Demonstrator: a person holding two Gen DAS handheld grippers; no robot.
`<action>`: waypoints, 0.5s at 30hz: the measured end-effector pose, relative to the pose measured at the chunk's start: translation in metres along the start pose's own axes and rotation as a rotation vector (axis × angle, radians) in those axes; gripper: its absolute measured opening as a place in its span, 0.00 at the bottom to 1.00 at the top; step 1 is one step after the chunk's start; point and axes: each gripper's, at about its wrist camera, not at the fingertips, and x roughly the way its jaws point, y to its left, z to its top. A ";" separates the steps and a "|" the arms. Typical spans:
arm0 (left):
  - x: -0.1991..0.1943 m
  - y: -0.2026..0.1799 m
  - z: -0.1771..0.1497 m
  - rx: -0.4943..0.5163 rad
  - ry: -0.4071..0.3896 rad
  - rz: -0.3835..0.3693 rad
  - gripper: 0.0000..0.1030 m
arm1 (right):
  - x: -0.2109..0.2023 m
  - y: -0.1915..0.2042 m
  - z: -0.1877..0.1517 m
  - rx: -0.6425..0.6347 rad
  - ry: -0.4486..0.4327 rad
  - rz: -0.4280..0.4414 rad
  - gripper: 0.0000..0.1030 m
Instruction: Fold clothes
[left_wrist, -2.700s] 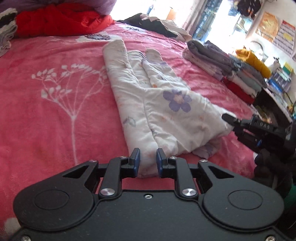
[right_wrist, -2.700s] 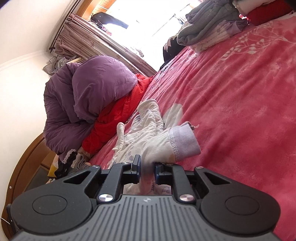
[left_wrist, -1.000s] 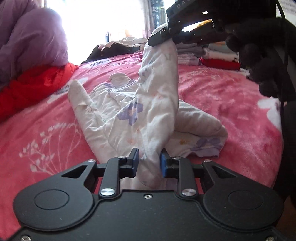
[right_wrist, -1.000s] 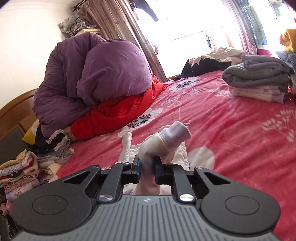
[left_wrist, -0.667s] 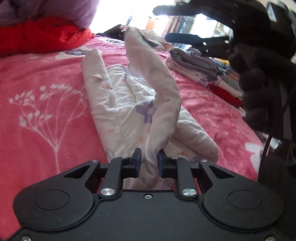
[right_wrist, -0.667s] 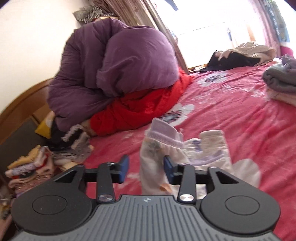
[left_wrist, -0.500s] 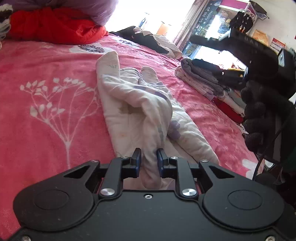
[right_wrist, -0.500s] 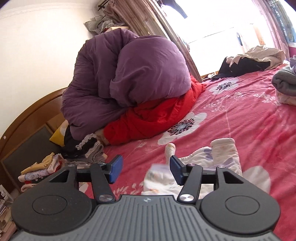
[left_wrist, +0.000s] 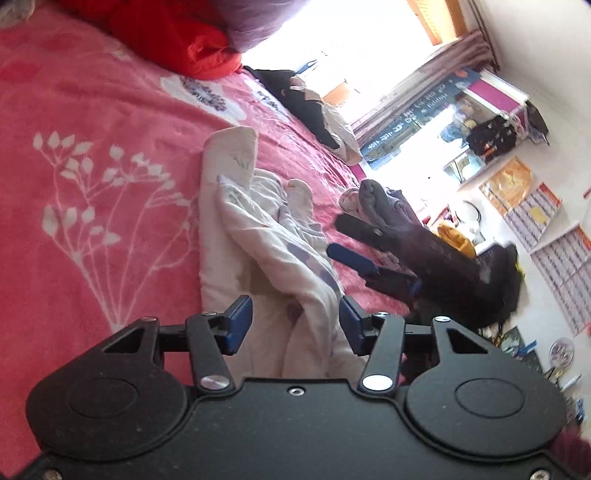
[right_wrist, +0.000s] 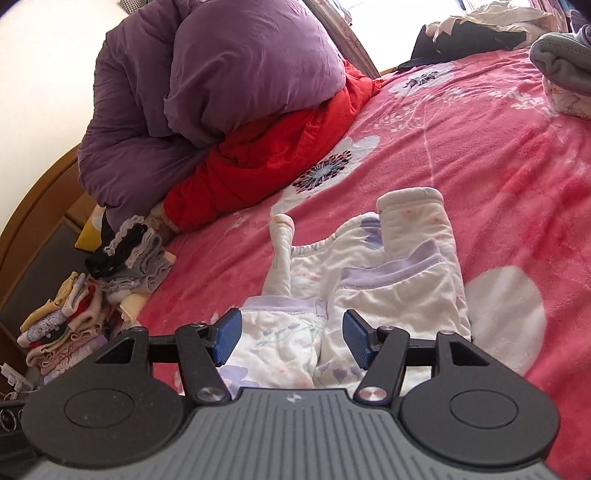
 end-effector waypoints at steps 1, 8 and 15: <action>0.007 0.006 0.008 -0.035 0.001 -0.008 0.48 | -0.002 -0.002 -0.002 0.016 -0.011 0.009 0.59; 0.050 0.024 0.053 -0.048 0.028 0.058 0.31 | -0.049 0.034 -0.044 -0.246 -0.169 0.016 0.58; 0.050 -0.011 0.065 0.320 -0.061 -0.006 0.06 | -0.050 0.082 -0.095 -0.551 -0.224 -0.032 0.58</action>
